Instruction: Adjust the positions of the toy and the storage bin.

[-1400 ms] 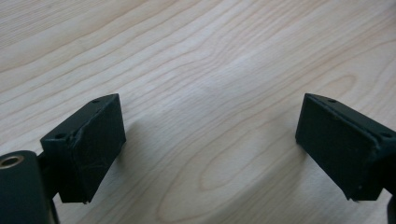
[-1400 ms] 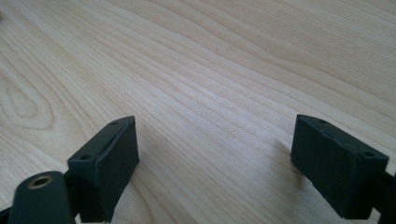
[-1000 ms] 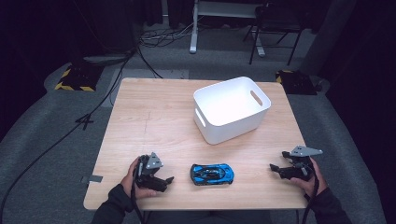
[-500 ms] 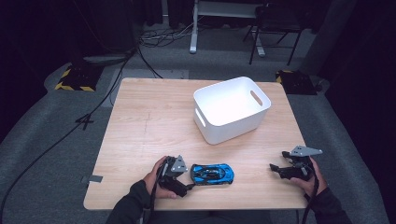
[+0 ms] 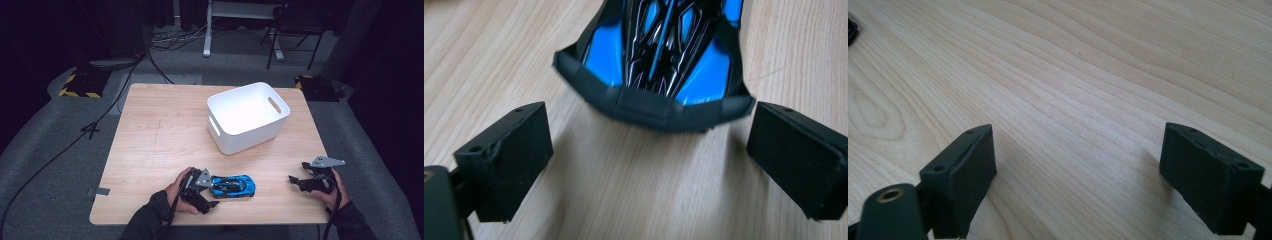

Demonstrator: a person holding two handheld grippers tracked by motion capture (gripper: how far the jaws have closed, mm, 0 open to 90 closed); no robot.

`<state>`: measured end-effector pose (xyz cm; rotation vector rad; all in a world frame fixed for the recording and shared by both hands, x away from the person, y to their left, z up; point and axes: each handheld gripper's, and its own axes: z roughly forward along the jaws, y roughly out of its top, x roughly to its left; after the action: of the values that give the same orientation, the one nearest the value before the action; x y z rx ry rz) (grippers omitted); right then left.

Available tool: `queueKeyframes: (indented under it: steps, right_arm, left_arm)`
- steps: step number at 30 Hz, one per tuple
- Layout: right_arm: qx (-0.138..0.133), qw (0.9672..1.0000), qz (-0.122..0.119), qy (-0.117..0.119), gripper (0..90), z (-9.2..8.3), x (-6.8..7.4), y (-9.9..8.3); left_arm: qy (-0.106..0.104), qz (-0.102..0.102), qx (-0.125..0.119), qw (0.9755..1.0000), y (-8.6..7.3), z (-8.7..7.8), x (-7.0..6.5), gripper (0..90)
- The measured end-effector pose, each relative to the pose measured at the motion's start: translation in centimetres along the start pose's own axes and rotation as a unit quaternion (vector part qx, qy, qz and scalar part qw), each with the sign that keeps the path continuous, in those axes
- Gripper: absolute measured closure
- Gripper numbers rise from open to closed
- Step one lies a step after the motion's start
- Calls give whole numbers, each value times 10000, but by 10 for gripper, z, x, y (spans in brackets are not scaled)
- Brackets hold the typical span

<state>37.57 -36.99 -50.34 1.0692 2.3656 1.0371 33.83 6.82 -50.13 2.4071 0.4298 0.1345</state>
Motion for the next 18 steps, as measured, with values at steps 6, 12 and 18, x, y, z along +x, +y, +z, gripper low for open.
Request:
queueKeyframes:
  steps: [6,12,18]
  right_arm:
    - [1,10000,0,0,148,0,0,0]
    - [2,10000,-1,0,148,0,0,0]
    - [1,10000,1,0,148,0,0,0]
  left_arm:
    - [-132,118,63,9998,8,6,0,24]
    - [-239,194,54,9995,15,13,0,12]
    - [-288,302,65,9991,21,18,0,14]
